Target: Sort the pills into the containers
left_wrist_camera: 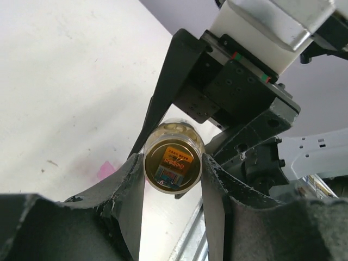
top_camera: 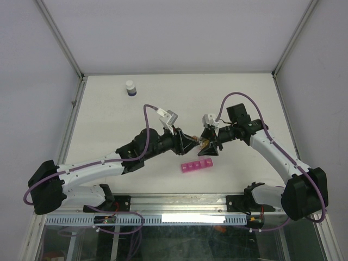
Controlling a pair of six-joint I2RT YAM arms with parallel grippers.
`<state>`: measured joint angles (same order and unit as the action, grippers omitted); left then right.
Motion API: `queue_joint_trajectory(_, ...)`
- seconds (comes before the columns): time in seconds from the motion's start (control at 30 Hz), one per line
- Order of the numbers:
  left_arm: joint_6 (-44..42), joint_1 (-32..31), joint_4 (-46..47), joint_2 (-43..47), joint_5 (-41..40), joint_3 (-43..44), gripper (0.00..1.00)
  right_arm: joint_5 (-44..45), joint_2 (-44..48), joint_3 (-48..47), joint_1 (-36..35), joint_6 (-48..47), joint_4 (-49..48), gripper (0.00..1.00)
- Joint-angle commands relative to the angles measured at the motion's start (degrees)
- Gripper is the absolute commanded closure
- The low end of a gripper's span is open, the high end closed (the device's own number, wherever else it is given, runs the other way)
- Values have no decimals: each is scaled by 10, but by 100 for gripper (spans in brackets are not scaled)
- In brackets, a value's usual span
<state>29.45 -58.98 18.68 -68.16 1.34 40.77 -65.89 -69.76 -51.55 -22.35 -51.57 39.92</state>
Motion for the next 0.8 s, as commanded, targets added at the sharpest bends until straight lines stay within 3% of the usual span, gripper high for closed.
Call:
queue_joint_trajectory(0.0,66,-21,-17,18,-66,34,55,-25,5,-25,-9,-4,-35,100)
queue_joint_trajectory(0.07,49,-21,-2,27,-67,25,30,-27,6,-25,-7,-3,-35,100)
queue_joint_trajectory(0.2,-13,-21,47,52,-48,-3,2,-30,7,-25,-6,-3,-35,100)
queue_joint_trajectory(0.53,-253,-17,101,123,44,-58,1,-34,9,-24,-6,-11,-29,100)
queue_joint_trajectory(0.77,-286,17,102,118,131,-43,1,-35,11,-25,-6,-28,-18,100)
